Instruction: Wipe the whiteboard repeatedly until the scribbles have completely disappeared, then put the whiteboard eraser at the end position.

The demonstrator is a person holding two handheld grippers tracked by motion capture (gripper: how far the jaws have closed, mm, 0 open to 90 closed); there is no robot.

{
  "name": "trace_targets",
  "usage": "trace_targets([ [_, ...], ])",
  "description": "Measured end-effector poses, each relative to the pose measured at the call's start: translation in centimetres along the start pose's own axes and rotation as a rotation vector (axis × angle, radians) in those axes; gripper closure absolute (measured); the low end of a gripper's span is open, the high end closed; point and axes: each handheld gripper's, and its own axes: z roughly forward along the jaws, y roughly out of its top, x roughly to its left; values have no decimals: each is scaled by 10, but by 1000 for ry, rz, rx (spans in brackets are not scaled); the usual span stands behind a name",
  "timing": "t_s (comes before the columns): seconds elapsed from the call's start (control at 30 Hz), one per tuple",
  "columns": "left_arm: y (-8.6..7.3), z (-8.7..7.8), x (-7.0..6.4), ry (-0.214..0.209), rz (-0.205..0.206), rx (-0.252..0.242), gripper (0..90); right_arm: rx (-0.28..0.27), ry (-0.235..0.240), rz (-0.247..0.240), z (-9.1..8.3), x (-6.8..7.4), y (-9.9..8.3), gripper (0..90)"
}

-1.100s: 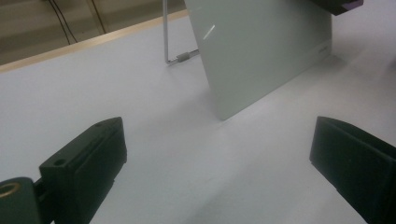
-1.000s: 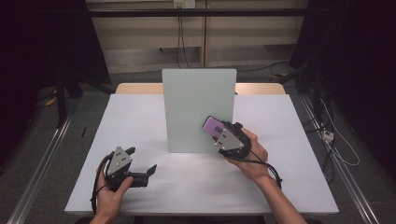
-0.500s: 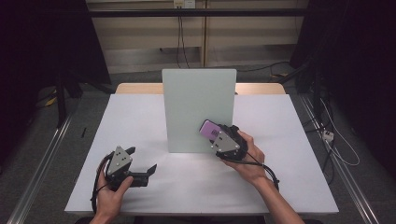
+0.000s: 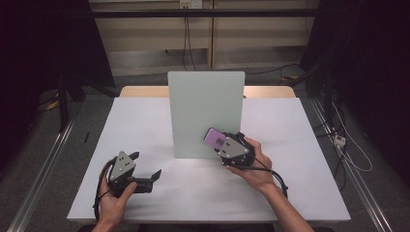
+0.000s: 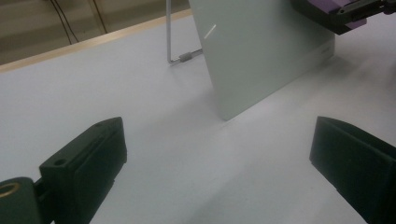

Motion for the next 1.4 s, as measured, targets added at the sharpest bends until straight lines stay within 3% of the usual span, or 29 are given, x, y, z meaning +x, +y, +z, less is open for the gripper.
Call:
trace_targets([
  [0.37, -1, 0, 2, 0, -15, -6, 37, -44, 87, 84, -13, -7, 4, 421],
  [0.43, 0, 1, 2, 0, 1, 4, 37, -47, 105, 98, -15, -9, 3, 421],
  [0.57, 0, 2, 0, -2, -3, 6, 38, -44, 127, 117, -19, -12, 3, 421],
  [0.77, 0, 4, 3, -8, -3, 3, 37, -15, 204, 156, -19, -18, 4, 421],
  [1.17, 2, 1, 1, -3, 3, -5, 37, 35, 263, 125, -26, -20, 4, 421],
  [1.4, 2, 2, 0, -2, -1, 3, 38, 47, 354, 110, -20, -19, 5, 420],
])
